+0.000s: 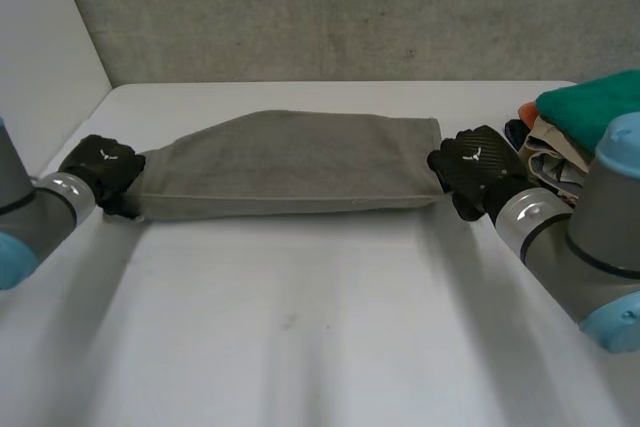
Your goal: Fold the laundry.
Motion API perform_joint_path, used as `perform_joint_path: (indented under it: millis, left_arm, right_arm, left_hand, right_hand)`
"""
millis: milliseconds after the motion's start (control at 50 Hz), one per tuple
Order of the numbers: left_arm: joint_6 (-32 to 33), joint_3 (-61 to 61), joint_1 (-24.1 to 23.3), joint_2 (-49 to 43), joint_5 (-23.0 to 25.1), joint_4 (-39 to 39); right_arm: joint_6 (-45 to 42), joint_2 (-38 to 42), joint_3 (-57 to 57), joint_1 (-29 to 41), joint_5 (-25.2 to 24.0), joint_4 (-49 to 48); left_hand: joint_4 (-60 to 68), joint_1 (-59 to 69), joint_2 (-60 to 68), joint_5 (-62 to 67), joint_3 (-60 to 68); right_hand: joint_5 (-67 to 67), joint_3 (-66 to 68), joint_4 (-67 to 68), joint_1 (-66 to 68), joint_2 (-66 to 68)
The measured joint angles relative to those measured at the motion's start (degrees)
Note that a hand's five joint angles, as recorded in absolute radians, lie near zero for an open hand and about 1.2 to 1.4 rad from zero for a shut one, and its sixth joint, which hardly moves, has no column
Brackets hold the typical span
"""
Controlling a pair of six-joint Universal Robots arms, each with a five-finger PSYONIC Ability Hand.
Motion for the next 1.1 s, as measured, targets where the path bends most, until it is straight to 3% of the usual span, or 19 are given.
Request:
perform_joint_path:
  millis: [140,280,340,440,560,640,760,820,960,1100]
  left_arm:
    - [11.39,-5.69,-0.35,10.77,2.73,-15.38]
    - [29.76,-10.90,0.33,16.05,4.50,-36.52]
    - [34.68,-10.40,0.73,15.20,4.69,-40.29]
    - [35.33,-5.73,-0.08,11.53,4.33,-38.27]
    - [29.42,4.98,-2.93,5.53,3.18,-29.38]
    - [22.93,17.56,-5.15,0.45,1.31,-20.89]
    - [13.78,35.22,-6.43,-3.58,-0.97,-9.71]
    - [6.28,43.60,-6.38,-4.10,-2.71,-1.04]
    - [-10.58,48.72,-5.33,-2.40,-5.30,14.18]
    - [-18.72,44.34,-3.21,-2.25,-5.01,17.70]
  right_arm:
    - [-13.73,-4.80,-1.69,-1.47,-1.95,19.38]
    - [-30.15,-6.86,-1.55,-3.67,-3.41,44.40]
    - [-33.22,-6.23,-1.52,-4.04,-3.56,47.19]
    - [-33.24,-2.86,-2.96,-3.85,-2.51,44.98]
    - [-30.10,4.45,-10.38,-2.20,1.14,39.95]
    - [-25.23,10.77,-21.89,-0.41,6.02,34.90]
    - [-15.28,15.49,-40.80,1.65,11.34,23.92]
    - [-8.00,15.59,-48.31,2.35,13.00,13.20]
    - [0.36,10.47,-47.13,3.20,13.64,-9.27]
    - [-0.14,5.79,-34.47,4.29,11.71,-20.29]
  left_hand:
    - [0.17,0.00,0.01,0.00,0.00]
    - [0.18,0.00,0.02,0.00,0.00]
    - [0.19,0.00,0.03,0.00,0.00]
    - [0.19,0.00,0.03,0.00,0.00]
    - [0.20,0.00,0.03,0.00,0.00]
    - [0.21,0.00,0.03,0.00,0.00]
    - [0.22,0.00,0.04,0.00,0.04]
    - [0.23,0.00,0.05,0.00,0.08]
    - [0.24,-0.02,0.10,0.59,0.09]
    - [0.24,-0.02,0.11,0.59,0.09]
  right_hand:
    - [0.03,0.00,0.01,0.00,0.00]
    - [0.21,0.00,0.01,0.00,0.00]
    - [0.21,0.00,0.01,0.00,0.00]
    - [0.21,0.00,0.01,0.00,0.00]
    - [0.27,0.00,0.00,0.00,0.00]
    - [0.33,0.00,0.01,0.00,0.00]
    - [0.58,0.02,0.02,0.00,0.00]
    - [0.61,0.02,0.02,0.00,0.00]
    - [0.63,0.02,0.02,0.00,0.00]
    - [0.63,0.02,0.02,0.00,0.00]
